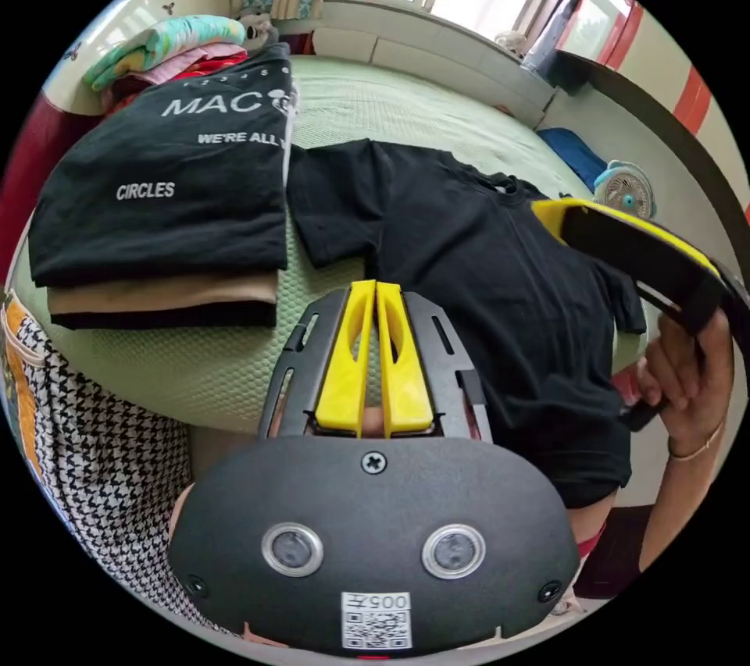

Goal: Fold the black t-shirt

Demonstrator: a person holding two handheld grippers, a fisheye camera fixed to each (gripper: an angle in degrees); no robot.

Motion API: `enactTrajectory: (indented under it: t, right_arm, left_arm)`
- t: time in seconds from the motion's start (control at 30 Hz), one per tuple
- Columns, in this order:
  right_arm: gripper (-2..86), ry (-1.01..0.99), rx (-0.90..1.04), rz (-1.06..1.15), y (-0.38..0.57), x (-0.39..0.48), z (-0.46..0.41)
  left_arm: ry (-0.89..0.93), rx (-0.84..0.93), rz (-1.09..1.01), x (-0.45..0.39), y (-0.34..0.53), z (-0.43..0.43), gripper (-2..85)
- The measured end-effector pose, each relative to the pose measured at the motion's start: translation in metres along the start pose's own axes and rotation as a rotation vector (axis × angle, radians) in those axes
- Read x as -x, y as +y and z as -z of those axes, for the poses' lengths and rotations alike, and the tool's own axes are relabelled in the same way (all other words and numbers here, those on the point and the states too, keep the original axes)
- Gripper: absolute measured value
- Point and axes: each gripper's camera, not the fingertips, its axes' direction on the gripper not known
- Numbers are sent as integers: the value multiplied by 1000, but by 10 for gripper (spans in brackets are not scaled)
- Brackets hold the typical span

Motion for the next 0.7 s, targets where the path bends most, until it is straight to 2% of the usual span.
enactTrajectory:
  t: [0.07,0.2,0.3,0.43,0.6,0.7]
  right_arm:
    - [56,-39,-9,75,-35,22,-20]
    - [79,-100,38,173,-81,52,-59]
    - [79,-56,117,235,-110,74,-100]
    - [68,-9,239,257,-134,90,-150]
    - [67,-25,255,222,-146,95,-172]
    - [36,-18,253,248,-150,92,-177]
  left_arm:
    - [28,2,35,12,-8,5,20]
    - [100,-9,65,36,-21,-3,87]
    - [159,-5,84,45,-28,-8,101]
    - [136,3,92,53,-39,-12,86]
    - [123,25,159,64,-51,-19,42]
    - [106,66,154,62,-57,-26,5]
